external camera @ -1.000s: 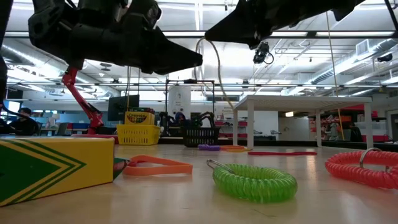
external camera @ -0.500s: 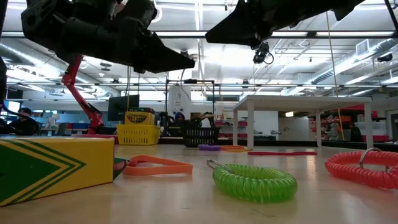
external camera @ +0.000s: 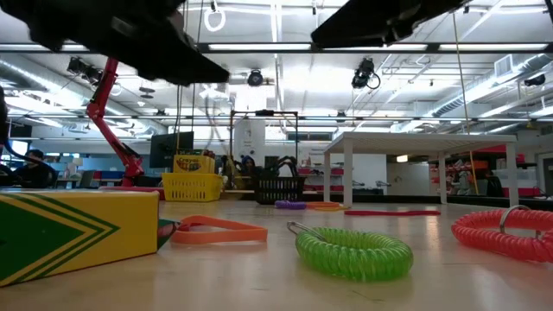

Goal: Pick & Place Office Desk Supplies
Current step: Put the yellow rubber band into the red bin

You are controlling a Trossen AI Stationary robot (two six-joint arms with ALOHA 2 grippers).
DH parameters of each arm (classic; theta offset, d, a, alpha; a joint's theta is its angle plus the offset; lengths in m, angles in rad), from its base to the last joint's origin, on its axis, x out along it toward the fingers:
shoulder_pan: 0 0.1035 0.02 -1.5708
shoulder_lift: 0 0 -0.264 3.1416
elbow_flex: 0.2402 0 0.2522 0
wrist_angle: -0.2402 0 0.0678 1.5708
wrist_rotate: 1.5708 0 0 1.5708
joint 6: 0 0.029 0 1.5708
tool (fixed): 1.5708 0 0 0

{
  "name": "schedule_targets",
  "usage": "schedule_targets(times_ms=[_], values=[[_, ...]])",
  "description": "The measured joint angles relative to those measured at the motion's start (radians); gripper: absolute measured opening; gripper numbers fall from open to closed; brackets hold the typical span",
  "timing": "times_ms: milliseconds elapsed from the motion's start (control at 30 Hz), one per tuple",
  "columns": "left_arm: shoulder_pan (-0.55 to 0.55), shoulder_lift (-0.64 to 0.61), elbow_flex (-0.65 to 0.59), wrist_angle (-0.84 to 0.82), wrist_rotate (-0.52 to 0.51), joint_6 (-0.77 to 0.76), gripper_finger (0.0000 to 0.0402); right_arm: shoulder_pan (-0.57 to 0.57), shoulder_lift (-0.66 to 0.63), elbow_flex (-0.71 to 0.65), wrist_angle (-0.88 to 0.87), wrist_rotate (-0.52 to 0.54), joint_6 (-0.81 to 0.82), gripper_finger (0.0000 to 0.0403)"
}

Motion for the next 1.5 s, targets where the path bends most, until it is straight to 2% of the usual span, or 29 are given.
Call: schedule_targets(times_ms=[100,233,300,433,533,667,800,1000,1167,1367,1500], values=[[-0.055,-0.086,0.000,-0.119,0.000,-0.063,0.0007,0.034,0.000,0.000,-0.033,0.048,0.041,0.0110],[-0.139,-0.191,0.012,-0.289,0.000,-0.169,0.0007,0.066,0.000,-0.015,-0.030,0.046,0.056,0.0033],[-0.183,-0.226,0.048,-0.416,-0.017,-0.230,0.0007,0.074,0.000,-0.030,-0.024,0.042,0.064,0.0009],[-0.275,-0.254,0.169,-0.734,-0.083,-0.347,0.0007,0.072,0.000,-0.076,0.020,0.044,0.100,0.0028],[-0.335,-0.254,0.271,-0.965,-0.075,-0.481,0.0007,0.072,0.000,-0.107,0.056,0.045,0.104,0.0035],[-0.416,-0.250,0.380,-1.141,-0.045,-0.625,0.0007,0.072,0.000,-0.142,0.119,0.045,0.102,0.0021],[-0.492,-0.250,0.431,-1.173,-0.026,-0.735,0.0007,0.072,0.000,-0.160,0.140,0.045,0.101,0.0005],[-0.589,-0.233,0.427,-1.190,-0.007,-0.915,0.0007,0.072,0.000,-0.161,0.140,0.045,0.101,0.0020],[-0.660,-0.177,0.426,-1.199,0.003,-1.028,0.0007,0.072,0.000,-0.161,0.142,0.045,0.101,0.0010],[-0.691,-0.090,0.426,-1.200,0.005,-1.109,0.0008,0.072,0.000,-0.161,0.143,0.044,0.101,0.0008],[-0.695,-0.028,0.426,-1.195,0.047,-1.175,0.0010,0.072,0.001,-0.161,0.143,0.044,0.100,0.0017]])
